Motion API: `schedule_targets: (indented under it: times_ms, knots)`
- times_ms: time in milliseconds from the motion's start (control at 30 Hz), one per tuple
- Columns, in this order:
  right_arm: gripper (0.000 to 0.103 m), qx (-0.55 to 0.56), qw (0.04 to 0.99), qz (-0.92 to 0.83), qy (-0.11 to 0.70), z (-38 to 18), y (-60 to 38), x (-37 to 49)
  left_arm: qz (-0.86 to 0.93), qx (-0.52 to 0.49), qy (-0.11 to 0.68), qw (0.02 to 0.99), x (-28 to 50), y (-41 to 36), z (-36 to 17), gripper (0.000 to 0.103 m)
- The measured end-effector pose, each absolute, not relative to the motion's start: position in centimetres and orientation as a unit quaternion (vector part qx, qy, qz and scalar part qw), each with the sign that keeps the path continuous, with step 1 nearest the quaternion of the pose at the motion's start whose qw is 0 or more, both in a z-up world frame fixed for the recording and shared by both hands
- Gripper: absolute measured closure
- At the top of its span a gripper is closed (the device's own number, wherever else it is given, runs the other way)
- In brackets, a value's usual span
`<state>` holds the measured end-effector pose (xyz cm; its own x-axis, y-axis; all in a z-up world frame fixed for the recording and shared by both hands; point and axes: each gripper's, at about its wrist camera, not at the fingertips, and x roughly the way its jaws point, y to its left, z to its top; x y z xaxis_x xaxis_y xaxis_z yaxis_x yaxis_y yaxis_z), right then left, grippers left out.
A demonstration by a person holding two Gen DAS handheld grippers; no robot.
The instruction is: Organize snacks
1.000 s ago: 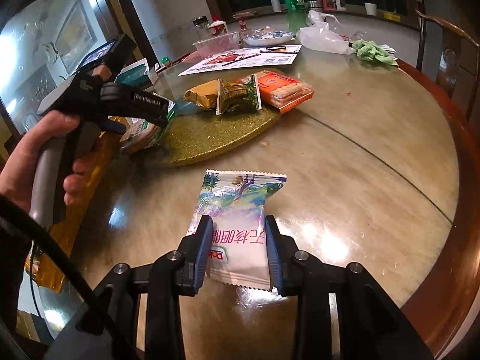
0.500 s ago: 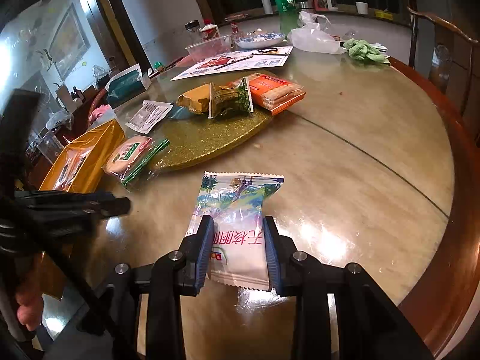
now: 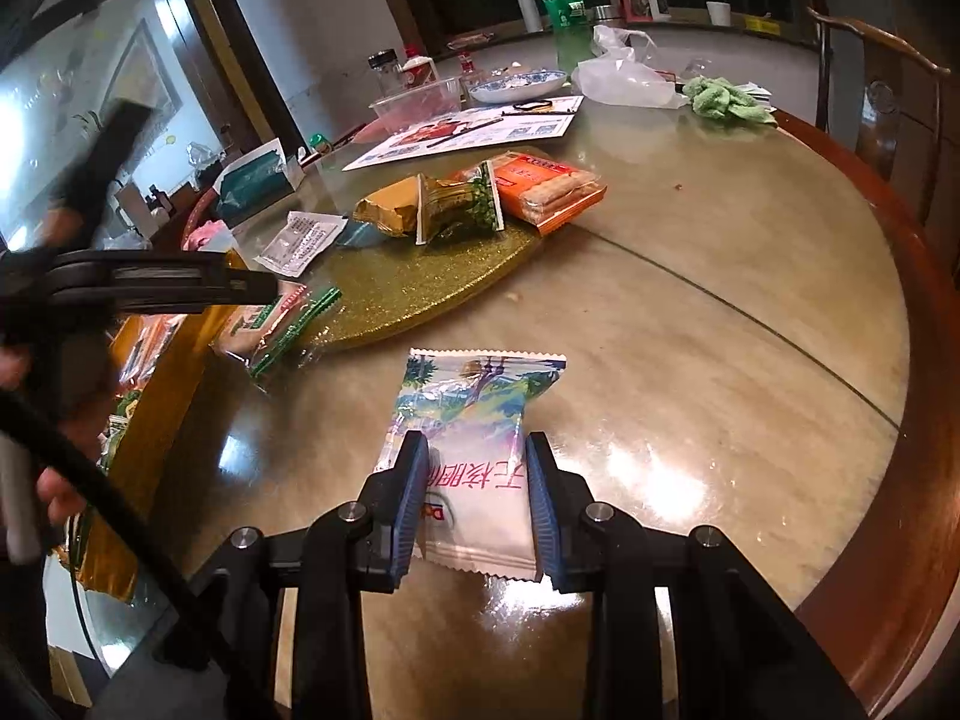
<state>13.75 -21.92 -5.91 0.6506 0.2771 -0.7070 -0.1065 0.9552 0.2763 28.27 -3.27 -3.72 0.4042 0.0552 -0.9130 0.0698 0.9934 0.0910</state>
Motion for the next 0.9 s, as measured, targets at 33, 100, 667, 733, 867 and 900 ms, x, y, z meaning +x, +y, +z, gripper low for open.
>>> schedule_targets:
  times_ms: [33,100,667,733,867,900]
  knots:
    - [0.071,0.108,0.903,0.107,0.403,-5.9,-22.0,13.7,-0.004,0.058,0.555,0.83,28.7,-3.0,-4.1,0.017]
    - [0.071,0.113,0.903,0.108,0.401,-5.8,-22.1,13.7,-0.023,0.048,0.578,0.814,29.8,-2.3,-4.9,0.017]
    - [0.069,0.104,0.895,0.127,0.414,-6.2,-21.6,14.1,-0.063,0.056,0.603,0.794,25.3,-5.0,-4.6,0.023]
    - [0.068,0.112,0.894,0.129,0.415,-6.2,-21.8,14.2,-0.063,0.051,0.603,0.794,24.2,-5.3,-4.8,0.012]
    - [0.063,0.104,0.894,0.133,0.415,-6.2,-21.4,14.2,-0.062,0.059,0.583,0.808,23.4,-5.6,-5.5,0.01]
    - [0.062,0.099,0.895,0.134,0.414,-6.2,-21.2,14.2,-0.061,0.054,0.578,0.812,23.2,-5.4,-5.3,0.012]
